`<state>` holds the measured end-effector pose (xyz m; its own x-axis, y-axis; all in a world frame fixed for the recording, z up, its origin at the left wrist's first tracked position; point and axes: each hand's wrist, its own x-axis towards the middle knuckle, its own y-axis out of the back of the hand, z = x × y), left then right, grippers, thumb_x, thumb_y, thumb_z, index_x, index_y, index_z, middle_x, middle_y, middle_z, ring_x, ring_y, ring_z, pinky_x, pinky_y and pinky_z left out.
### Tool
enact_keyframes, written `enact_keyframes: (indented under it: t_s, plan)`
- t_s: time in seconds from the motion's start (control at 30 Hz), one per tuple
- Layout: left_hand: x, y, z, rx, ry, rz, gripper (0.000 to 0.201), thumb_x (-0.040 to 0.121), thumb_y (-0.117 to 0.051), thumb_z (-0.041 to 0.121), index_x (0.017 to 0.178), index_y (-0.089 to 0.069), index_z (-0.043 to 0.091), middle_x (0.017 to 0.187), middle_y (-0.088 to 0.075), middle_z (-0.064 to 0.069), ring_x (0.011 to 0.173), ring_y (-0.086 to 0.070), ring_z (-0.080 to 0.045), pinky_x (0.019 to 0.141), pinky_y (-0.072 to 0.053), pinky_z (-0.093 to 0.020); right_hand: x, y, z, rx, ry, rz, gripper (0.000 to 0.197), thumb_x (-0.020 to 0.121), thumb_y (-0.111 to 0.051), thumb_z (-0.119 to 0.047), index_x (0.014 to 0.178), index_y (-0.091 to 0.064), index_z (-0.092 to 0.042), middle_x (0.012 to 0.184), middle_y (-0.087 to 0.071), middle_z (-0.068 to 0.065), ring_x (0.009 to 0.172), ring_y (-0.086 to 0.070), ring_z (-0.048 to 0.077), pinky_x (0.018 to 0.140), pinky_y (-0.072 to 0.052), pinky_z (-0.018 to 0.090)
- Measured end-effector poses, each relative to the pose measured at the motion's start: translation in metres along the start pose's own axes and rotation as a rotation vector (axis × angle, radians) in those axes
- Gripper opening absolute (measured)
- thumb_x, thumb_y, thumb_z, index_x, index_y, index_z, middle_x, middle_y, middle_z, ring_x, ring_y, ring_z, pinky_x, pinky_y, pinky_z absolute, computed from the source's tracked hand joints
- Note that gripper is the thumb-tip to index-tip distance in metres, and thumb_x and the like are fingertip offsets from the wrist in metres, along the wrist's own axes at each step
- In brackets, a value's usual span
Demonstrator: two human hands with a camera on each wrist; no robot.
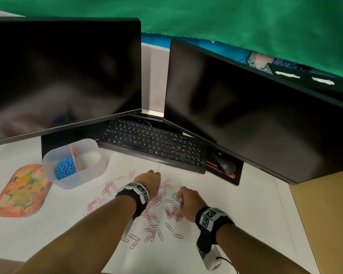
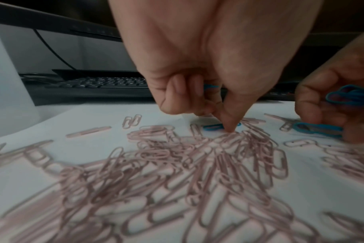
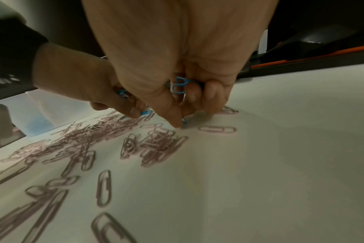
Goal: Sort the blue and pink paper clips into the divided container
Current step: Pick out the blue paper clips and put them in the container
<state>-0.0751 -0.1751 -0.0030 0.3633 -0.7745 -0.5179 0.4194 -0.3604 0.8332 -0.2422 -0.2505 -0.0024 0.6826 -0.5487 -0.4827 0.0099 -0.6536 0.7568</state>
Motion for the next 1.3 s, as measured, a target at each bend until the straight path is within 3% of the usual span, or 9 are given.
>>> enact_keyframes:
  t_s: [0.3, 0.4, 0.5, 0.57, 0.67, 0.73, 0.87, 1.07, 1.3]
  plan:
    - [0.005, -0.002, -0.003, -0.019, -0.01, 0.02, 0.026, 0.089, -0.052, 0.018, 0.114, -0.058, 0.012, 0.118, -0.056, -0.008, 0.103, -0.061, -0.027, 0.086, -0.054, -0.036, -0.006, 0.013, -0.008, 0.054, -0.021, 0.011, 0.03, 0.087, -0.049, -0.002, 0.113, -0.056, -0.016, 0.104, -0.056, 0.002, 0.094, -0.056, 0.017, 0.072, -0.047, 0.022]
    - [0.002, 0.0, -0.009, -0.159, -0.007, 0.024, 0.013, 0.087, -0.053, 0.019, 0.098, -0.06, 0.015, 0.112, -0.061, -0.006, 0.1, -0.062, -0.024, 0.087, -0.054, -0.036, -0.007, 0.017, -0.01, 0.128, -0.041, 0.02, 0.03, 0.088, -0.045, -0.004, 0.111, -0.059, -0.015, 0.109, -0.056, 0.002, 0.095, -0.054, 0.016, 0.072, -0.041, 0.02]
    - [-0.007, 0.004, -0.018, -0.397, 0.04, 0.075, 0.003, 0.086, -0.057, 0.019, 0.085, -0.06, 0.02, 0.1, -0.067, -0.001, 0.094, -0.062, -0.019, 0.081, -0.053, -0.029, -0.004, 0.022, -0.014, 0.257, -0.059, 0.013, 0.019, 0.09, -0.046, -0.01, 0.099, -0.063, -0.014, 0.108, -0.063, 0.004, 0.093, -0.055, 0.015, 0.071, -0.041, 0.019]
    - [-0.018, 0.008, -0.027, -0.593, 0.07, 0.129, 0.007, 0.084, -0.063, 0.02, 0.079, -0.061, 0.023, 0.089, -0.066, 0.003, 0.085, -0.061, -0.016, 0.069, -0.047, -0.022, 0.001, 0.026, -0.019, 0.383, -0.102, -0.02, 0.014, 0.091, -0.048, -0.014, 0.085, -0.06, -0.013, 0.088, -0.062, 0.005, 0.076, -0.055, 0.016, 0.065, -0.041, 0.026]
    - [-0.04, 0.016, -0.044, -0.957, 0.109, 0.1, 0.01, 0.086, -0.064, 0.014, 0.093, -0.064, 0.022, 0.077, -0.061, 0.004, 0.061, -0.053, -0.011, 0.052, -0.038, -0.017, 0.007, 0.031, -0.035, 0.736, -0.209, -0.081, 0.024, 0.089, -0.045, -0.009, 0.066, -0.044, -0.01, 0.061, -0.038, 0.006, 0.047, -0.032, 0.014, 0.048, -0.021, 0.023]
    - [-0.055, 0.022, -0.06, -1.265, 0.162, 0.026, 0.02, 0.091, -0.054, 0.006, 0.104, -0.065, 0.015, 0.073, -0.055, 0.002, 0.049, -0.038, -0.01, 0.044, -0.03, -0.02, 0.011, 0.031, -0.05, 0.884, -0.191, -0.104, 0.026, 0.092, -0.043, -0.011, 0.066, -0.041, -0.011, 0.06, -0.036, 0.006, 0.045, -0.028, 0.014, 0.046, -0.019, 0.023]
    - [-0.083, 0.031, -0.099, -1.726, 0.226, 0.048, 0.025, 0.094, -0.039, 0.004, 0.1, -0.064, 0.003, 0.069, -0.042, -0.002, 0.047, -0.024, -0.011, 0.044, -0.017, -0.021, 0.018, 0.023, -0.103, 0.999, -0.078, -0.183, 0.024, 0.097, -0.046, -0.016, 0.074, -0.05, -0.009, 0.062, -0.047, 0.005, 0.045, -0.036, 0.013, 0.042, -0.023, 0.021]
    - [-0.12, 0.051, -0.151, -2.179, 0.294, 0.25, 0.018, 0.099, -0.039, 0.011, 0.09, -0.055, 0.009, 0.064, -0.049, -0.002, 0.051, -0.051, -0.014, 0.042, -0.041, -0.02, 0.03, 0.008, -0.204, 1.03, 0.005, -0.325, 0.009, 0.094, -0.054, -0.01, 0.092, -0.062, -0.006, 0.067, -0.056, 0.01, 0.048, -0.045, 0.016, 0.043, -0.033, 0.023]
    - [-0.137, 0.073, -0.202, -2.272, 0.445, 0.431, 0.021, 0.099, -0.044, 0.018, 0.102, -0.057, 0.001, 0.079, -0.07, -0.015, 0.063, -0.072, -0.022, 0.054, -0.06, -0.028, 0.047, -0.007, -0.3, 0.92, 0.062, -0.369, 0.016, 0.095, -0.048, -0.005, 0.085, -0.061, -0.009, 0.07, -0.057, 0.011, 0.057, -0.053, 0.019, 0.05, -0.044, 0.027]
